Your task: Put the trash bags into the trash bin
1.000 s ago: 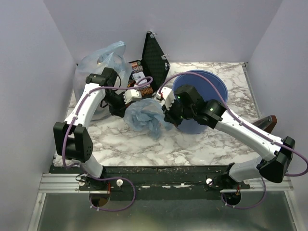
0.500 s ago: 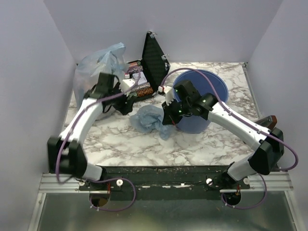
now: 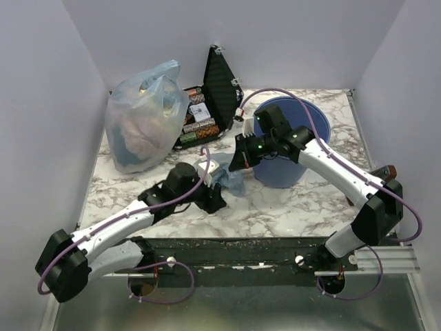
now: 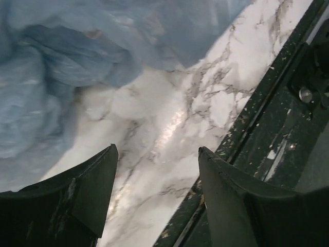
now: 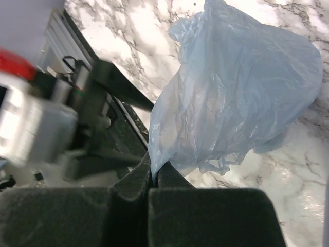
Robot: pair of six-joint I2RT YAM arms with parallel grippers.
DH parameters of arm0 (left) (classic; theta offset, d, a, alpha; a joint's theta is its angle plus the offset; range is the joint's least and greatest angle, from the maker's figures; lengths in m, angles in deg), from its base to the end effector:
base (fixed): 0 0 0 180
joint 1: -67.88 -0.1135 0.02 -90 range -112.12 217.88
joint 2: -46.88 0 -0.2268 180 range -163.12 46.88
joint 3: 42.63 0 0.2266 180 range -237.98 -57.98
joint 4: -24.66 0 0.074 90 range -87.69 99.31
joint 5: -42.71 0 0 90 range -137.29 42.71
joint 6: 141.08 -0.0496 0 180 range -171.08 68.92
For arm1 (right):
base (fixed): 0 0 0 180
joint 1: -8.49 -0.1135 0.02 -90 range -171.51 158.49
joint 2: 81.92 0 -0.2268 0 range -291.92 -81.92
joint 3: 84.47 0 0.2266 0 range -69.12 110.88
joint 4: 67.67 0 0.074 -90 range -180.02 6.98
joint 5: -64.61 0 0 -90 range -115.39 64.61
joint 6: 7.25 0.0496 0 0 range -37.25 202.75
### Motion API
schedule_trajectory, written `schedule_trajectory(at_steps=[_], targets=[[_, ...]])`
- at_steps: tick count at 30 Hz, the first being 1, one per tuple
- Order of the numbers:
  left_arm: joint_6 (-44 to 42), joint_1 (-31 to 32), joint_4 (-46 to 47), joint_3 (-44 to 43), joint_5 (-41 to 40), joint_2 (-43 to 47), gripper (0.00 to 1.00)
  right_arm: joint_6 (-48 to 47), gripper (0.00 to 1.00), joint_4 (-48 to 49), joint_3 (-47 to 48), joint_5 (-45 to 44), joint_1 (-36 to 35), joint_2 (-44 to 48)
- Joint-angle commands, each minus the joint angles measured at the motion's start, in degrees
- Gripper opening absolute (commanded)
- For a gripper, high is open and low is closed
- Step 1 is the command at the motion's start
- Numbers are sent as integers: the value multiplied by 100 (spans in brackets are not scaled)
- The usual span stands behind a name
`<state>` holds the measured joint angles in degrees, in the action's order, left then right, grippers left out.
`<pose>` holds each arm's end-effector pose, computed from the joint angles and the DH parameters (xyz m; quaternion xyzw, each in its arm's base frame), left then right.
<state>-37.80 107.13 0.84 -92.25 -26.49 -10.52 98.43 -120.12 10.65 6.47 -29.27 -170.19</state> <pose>0.1630 -0.1559 0.2108 0.2787 0.8168 -0.3537 0.3606 0.2365 0.2163 0.2843 -0.2723 0.8540 0.3903 0.2103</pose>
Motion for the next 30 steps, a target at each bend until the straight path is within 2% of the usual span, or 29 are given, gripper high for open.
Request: schedule_trajectory(at_steps=[1,6,8,11,13,19,23,25,30], targets=[[1675,917,1558,288,-1804,-532,76,620,1,247,285,338,76,-146],[2906,1112,1998,-97,-2860,-1947,85,954,1,361,241,330,84,-226],[3014,1120,1990,-317,-3002,-2326,87,1007,1,362,258,234,84,-226],[3364,1120,1053,-948,-3475,-2993,88,1077,1,353,346,146,111,-226],[3505,1112,987,-1135,-3521,-3311,88,1112,1,353,417,128,111,-235],[3296,1121,961,-1250,-3653,-3857,85,1253,1,344,478,-4,198,-208],[2709,1121,1539,-943,-3969,-3892,81,1393,1,344,461,-13,278,-235],[2260,1121,1953,-846,-4022,-3927,79,1446,1,344,443,5,278,-261],[1556,1121,2894,-573,-3443,-4050,46,1464,1,353,531,31,287,-375]])
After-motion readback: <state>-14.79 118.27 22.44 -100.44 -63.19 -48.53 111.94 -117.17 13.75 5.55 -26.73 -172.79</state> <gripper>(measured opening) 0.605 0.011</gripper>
